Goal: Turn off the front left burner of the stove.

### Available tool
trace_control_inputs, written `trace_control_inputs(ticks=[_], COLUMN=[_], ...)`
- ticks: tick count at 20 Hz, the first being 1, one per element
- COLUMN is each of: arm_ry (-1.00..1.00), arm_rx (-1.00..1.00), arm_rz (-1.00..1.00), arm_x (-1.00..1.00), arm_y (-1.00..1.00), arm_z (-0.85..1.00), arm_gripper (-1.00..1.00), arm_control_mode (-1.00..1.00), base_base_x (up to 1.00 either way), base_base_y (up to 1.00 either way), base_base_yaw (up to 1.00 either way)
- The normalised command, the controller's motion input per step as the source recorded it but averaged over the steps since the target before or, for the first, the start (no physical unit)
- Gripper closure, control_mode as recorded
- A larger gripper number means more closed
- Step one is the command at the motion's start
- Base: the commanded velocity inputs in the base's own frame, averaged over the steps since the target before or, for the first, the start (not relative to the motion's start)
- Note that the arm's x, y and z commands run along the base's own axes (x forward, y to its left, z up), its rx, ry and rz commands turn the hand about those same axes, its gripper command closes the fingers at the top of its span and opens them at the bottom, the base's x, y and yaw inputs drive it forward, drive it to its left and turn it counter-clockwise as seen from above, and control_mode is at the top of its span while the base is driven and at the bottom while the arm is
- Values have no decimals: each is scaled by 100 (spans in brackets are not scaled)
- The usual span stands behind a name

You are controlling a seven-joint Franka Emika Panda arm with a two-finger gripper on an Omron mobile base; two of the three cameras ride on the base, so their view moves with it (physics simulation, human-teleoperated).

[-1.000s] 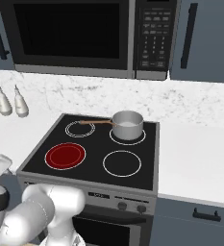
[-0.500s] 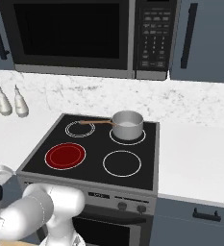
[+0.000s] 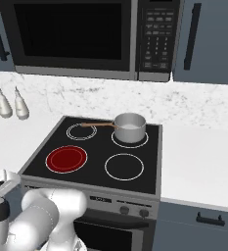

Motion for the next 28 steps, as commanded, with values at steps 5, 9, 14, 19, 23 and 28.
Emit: trace_control_inputs(ticks=[5,9,14,19,23,28], arm_ry=[-8,2,2,0,0,-1], arm_rx=[0,0,0,0,0,0], arm_rz=[0,0,0,0,0,0], arm_x=[19,2,9,9,8,22], arm_y=[-39,8,28,26,1,0], arm_z=[-15,-37,-26,-7,-1,-9], arm_gripper=[-100,-100,-100,-100,-100,-100], arm_control_mode=[-100,-100,-100,-100,-100,-100], base_base_x=[0,0,0,0,0,0], base_base_y=[0,0,0,0,0,0], base_base_yaw=[0,0,0,0,0,0])
